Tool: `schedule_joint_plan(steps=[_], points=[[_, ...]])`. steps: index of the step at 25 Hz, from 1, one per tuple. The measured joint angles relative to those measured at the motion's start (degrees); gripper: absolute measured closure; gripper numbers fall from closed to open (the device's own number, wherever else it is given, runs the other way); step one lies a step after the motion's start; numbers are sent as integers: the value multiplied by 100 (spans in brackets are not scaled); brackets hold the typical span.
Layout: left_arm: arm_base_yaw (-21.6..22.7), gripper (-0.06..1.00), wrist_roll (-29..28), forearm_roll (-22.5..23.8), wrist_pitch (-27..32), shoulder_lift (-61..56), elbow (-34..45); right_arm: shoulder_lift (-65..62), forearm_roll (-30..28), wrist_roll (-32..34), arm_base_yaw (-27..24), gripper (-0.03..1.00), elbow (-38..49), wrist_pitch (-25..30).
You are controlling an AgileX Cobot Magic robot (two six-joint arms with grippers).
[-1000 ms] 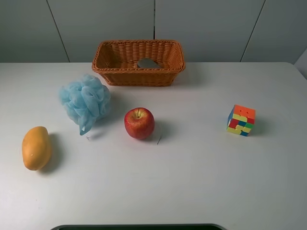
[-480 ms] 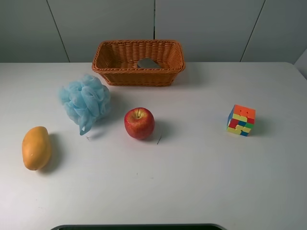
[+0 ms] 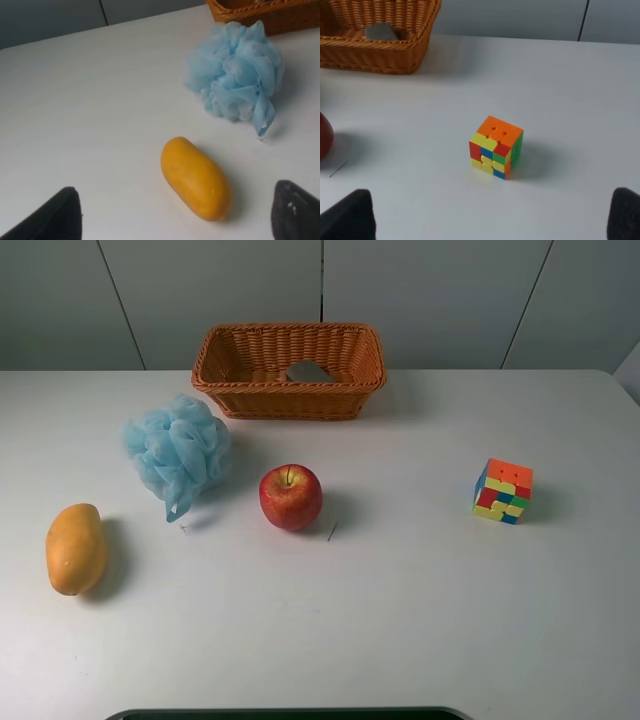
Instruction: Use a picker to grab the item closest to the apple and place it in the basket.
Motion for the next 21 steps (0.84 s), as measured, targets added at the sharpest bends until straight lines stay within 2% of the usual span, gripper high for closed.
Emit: schedule_joint_plan(steps=[21], points=[[0, 22, 0, 0, 0, 0, 0, 0, 0, 0, 0, 27, 0, 0]])
